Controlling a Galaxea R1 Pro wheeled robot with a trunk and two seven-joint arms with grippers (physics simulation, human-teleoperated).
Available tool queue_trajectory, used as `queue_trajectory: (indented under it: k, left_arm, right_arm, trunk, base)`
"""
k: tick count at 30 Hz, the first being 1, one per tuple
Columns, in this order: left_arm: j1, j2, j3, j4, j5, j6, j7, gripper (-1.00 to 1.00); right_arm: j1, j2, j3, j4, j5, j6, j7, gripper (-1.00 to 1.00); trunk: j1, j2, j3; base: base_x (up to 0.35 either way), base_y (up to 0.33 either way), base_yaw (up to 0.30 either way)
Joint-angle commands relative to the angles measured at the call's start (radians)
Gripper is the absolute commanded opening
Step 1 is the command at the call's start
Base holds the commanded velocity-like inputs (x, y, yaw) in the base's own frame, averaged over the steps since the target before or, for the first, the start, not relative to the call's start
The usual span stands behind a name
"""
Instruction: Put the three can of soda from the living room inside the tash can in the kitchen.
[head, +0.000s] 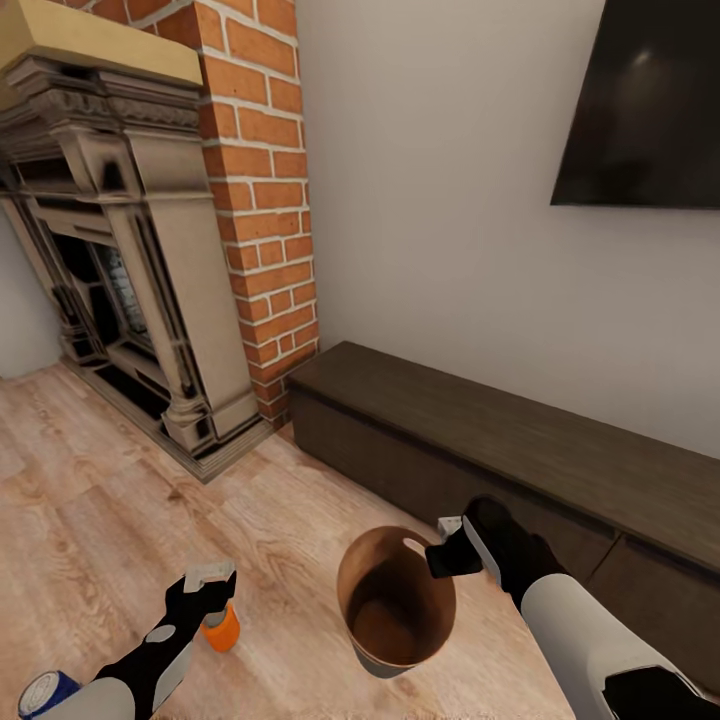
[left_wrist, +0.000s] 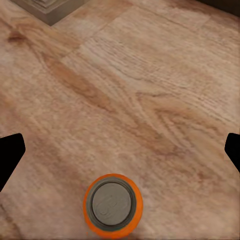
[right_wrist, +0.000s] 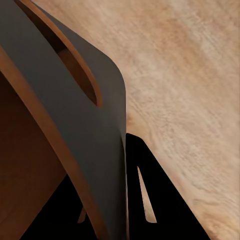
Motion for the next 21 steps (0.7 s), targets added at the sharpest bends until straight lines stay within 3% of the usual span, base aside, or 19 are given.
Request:
queue_trajectory:
  k: [1, 16, 21]
  left_arm:
    - [0.0, 0.0, 0.0, 0.0, 0.0, 0.0, 0.0, 1.0]
    - [0.0, 0.006, 0.009, 0.0, 0.008, 0.008, -0.01, 1.0]
    - [0.0, 0.009, 0.012, 0.0, 0.009, 0.013, -0.01, 1.0]
  right_arm:
    - [0.0, 0.0, -0.002, 0.0, -0.029, 0.003, 0.005, -1.0]
    - [-0.007, 0.003, 0.001, 0.0, -0.025, 0.003, 0.005, -1.0]
    - [-0.057, 0.003, 0.002, 0.002, -0.02, 0.003, 0.005, -1.0]
  trunk:
    - [0.0, 0.0, -0.004]
    - [0.007, -0.004, -0.062]
    - [0.007, -0.004, -0.066]
  base:
    - [0.0, 0.0, 0.0]
    - [0.0, 0.0, 0.0]
    - [0.0, 0.0, 0.0]
